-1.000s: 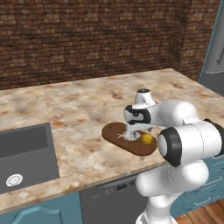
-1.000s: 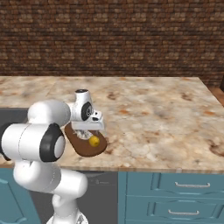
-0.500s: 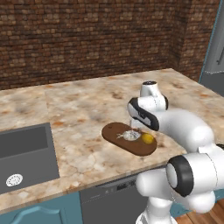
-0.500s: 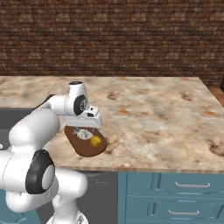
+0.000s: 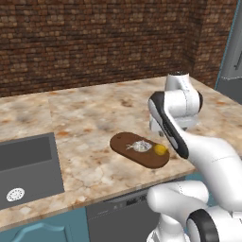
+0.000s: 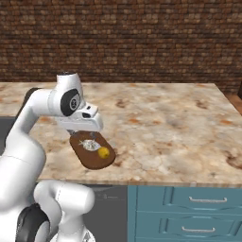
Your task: Retrieve a lemon from the fridge and place it on the cutting board with the fish.
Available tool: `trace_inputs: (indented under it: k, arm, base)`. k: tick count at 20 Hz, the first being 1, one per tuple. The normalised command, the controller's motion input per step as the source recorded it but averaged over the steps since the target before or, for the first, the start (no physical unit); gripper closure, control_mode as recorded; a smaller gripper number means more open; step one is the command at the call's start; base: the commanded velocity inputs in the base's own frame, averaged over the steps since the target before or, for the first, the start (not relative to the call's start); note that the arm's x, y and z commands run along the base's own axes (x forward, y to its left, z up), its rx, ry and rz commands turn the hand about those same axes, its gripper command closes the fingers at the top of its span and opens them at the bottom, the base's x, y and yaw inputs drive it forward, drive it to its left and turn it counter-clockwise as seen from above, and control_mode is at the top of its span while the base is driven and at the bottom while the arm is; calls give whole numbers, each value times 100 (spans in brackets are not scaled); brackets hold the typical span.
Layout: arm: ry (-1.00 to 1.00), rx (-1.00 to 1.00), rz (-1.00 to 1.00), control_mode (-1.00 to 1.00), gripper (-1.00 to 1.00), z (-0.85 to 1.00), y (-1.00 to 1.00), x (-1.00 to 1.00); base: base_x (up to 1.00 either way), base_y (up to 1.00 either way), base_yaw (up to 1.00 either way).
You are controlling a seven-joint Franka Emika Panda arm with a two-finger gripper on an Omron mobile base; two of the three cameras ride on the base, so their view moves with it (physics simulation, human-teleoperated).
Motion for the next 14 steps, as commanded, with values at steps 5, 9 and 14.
trace_inputs:
  k: [5, 9, 14]
  arm:
    - [0, 3, 0, -100, -100, 67, 0, -72]
    - [-2, 0, 0, -100, -100, 2, 0, -61]
    - [0, 0, 0, -100, -100, -12, 0, -47]
  base:
    - [0, 0, 0]
    - [0, 0, 0]
    - [0, 0, 0]
